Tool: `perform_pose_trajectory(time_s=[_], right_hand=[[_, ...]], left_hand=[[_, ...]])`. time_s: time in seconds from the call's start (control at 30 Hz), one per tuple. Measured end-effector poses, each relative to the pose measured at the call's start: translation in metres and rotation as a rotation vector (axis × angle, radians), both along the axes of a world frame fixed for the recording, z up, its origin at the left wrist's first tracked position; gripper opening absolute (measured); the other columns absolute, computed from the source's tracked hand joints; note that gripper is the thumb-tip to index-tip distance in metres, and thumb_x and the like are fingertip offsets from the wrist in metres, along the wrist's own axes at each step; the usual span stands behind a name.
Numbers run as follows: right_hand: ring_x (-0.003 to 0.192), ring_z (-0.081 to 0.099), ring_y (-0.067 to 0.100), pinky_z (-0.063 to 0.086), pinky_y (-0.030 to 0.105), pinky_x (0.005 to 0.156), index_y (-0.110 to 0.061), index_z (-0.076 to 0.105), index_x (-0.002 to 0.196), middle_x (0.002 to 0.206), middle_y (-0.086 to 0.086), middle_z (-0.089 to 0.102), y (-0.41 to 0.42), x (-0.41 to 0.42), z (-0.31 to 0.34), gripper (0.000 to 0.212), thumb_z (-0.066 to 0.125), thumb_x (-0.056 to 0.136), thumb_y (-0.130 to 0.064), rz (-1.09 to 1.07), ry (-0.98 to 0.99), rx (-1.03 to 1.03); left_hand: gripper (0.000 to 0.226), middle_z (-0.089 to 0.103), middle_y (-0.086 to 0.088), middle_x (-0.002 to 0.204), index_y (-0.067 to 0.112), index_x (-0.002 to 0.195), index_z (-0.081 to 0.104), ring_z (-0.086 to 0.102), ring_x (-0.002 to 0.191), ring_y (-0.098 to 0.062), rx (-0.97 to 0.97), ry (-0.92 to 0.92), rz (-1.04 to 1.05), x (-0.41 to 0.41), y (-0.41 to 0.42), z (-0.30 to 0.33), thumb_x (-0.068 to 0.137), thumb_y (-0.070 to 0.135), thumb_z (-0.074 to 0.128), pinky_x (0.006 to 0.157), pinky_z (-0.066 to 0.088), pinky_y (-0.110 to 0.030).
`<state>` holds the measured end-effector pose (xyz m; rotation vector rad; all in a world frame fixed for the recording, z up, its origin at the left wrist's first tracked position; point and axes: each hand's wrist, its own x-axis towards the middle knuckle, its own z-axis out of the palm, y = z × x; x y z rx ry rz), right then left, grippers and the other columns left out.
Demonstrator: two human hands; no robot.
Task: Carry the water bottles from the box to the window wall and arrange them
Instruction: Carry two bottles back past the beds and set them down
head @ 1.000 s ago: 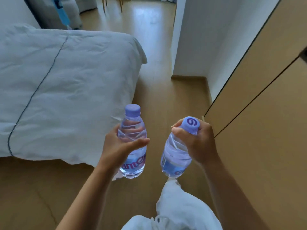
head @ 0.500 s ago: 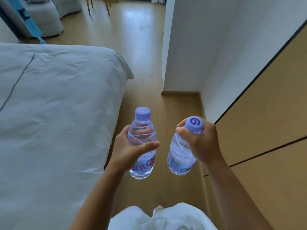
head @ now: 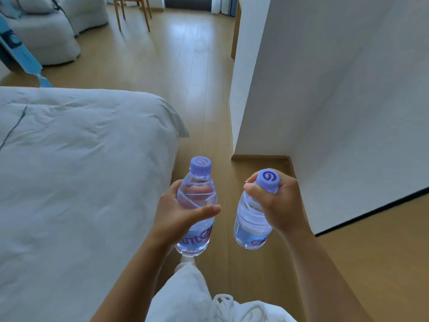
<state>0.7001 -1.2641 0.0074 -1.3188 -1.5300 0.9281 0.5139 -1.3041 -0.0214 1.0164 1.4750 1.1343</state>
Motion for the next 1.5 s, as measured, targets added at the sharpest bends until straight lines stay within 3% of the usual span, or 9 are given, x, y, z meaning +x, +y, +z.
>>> perform_pose_trajectory(time_s=[0.13, 0.3, 0.4, 0.5, 0.77, 1.0, 1.1, 1.23, 1.5], right_hand=[[0.061, 0.058, 0.006, 0.047, 0.015, 0.057, 0.0, 0.065, 0.071, 0.061, -0.005, 0.061, 0.08, -0.042, 0.006, 0.008, 0.07, 0.077, -0.001, -0.018, -0.035, 0.009], [0.06, 0.058, -0.001, 0.042, 0.005, 0.053, -0.007, 0.066, 0.07, 0.058, -0.013, 0.06, 0.162, -0.08, 0.007, 0.011, 0.069, 0.072, -0.017, -0.024, -0.021, 0.002], [0.058, 0.058, 0.002, 0.044, 0.008, 0.054, -0.011, 0.065, 0.068, 0.058, -0.01, 0.061, 0.217, -0.097, 0.002, 0.015, 0.062, 0.067, -0.025, -0.025, 0.017, -0.028], [0.058, 0.058, 0.004, 0.045, 0.009, 0.055, -0.012, 0.064, 0.068, 0.062, -0.004, 0.063, 0.278, -0.109, -0.007, 0.013, 0.063, 0.065, -0.024, -0.011, 0.035, -0.037], [0.057, 0.057, 0.002, 0.044, 0.009, 0.056, -0.018, 0.063, 0.065, 0.058, -0.01, 0.061, 0.474, -0.12, -0.01, 0.005, 0.063, 0.066, -0.022, 0.098, 0.067, -0.017], [0.058, 0.056, 0.004, 0.045, 0.014, 0.057, -0.012, 0.063, 0.063, 0.058, -0.008, 0.061, 0.628, -0.124, 0.004, 0.006, 0.063, 0.065, -0.018, 0.112, 0.053, 0.001], [0.058, 0.057, 0.003, 0.045, 0.013, 0.056, -0.012, 0.063, 0.064, 0.057, -0.01, 0.061, 0.674, -0.129, -0.001, 0.007, 0.062, 0.066, -0.019, 0.117, 0.043, -0.006], [0.059, 0.059, 0.003, 0.045, 0.012, 0.056, -0.012, 0.064, 0.065, 0.056, -0.013, 0.061, 0.733, -0.142, -0.011, 0.007, 0.062, 0.065, -0.02, 0.11, 0.036, -0.036], [0.057, 0.057, 0.006, 0.045, 0.014, 0.055, -0.008, 0.063, 0.064, 0.059, 0.0, 0.063, 0.887, -0.193, -0.018, 0.012, 0.062, 0.064, -0.02, 0.0, -0.017, -0.02]], left_hand=[[0.05, 0.073, 0.011, 0.081, 0.023, 0.091, 0.065, 0.07, 0.072, -0.008, 0.019, -0.005, -0.018, -0.047, 0.086, 0.01, 0.045, 0.027, 0.084, 0.059, 0.052, -0.014], [0.042, 0.073, 0.014, 0.078, 0.029, 0.085, 0.066, 0.07, 0.07, -0.004, -0.009, -0.013, -0.02, -0.087, 0.171, 0.009, 0.047, 0.026, 0.083, 0.056, 0.049, -0.01], [0.037, 0.074, 0.01, 0.079, 0.032, 0.079, 0.069, 0.071, 0.071, -0.008, -0.035, -0.025, -0.004, -0.103, 0.217, 0.0, 0.046, 0.023, 0.084, 0.056, 0.05, -0.012], [0.041, 0.074, 0.011, 0.08, 0.029, 0.083, 0.068, 0.071, 0.072, -0.008, -0.048, -0.008, -0.001, -0.114, 0.27, -0.006, 0.045, 0.024, 0.083, 0.057, 0.051, -0.013], [0.048, 0.069, 0.025, 0.079, 0.032, 0.091, 0.06, 0.066, 0.073, 0.004, -0.013, 0.051, 0.065, -0.122, 0.465, -0.003, 0.048, 0.034, 0.081, 0.055, 0.048, -0.008], [0.063, 0.07, 0.011, 0.084, 0.028, 0.099, 0.06, 0.069, 0.076, -0.004, 0.002, 0.036, 0.131, -0.127, 0.606, 0.01, 0.041, 0.042, 0.082, 0.062, 0.053, -0.017], [0.06, 0.071, 0.011, 0.084, 0.029, 0.098, 0.06, 0.069, 0.077, -0.006, -0.021, -0.009, 0.151, -0.135, 0.65, 0.006, 0.043, 0.039, 0.081, 0.064, 0.052, -0.021], [0.074, 0.073, 0.01, 0.083, 0.025, 0.099, 0.062, 0.071, 0.076, -0.01, -0.044, -0.071, 0.171, -0.153, 0.713, -0.001, 0.03, 0.047, 0.08, 0.061, 0.053, -0.02], [0.065, 0.074, 0.005, 0.081, 0.02, 0.097, 0.067, 0.072, 0.074, -0.012, -0.027, -0.152, 0.125, -0.214, 0.889, -0.003, 0.035, 0.028, 0.085, 0.061, 0.052, -0.02]])
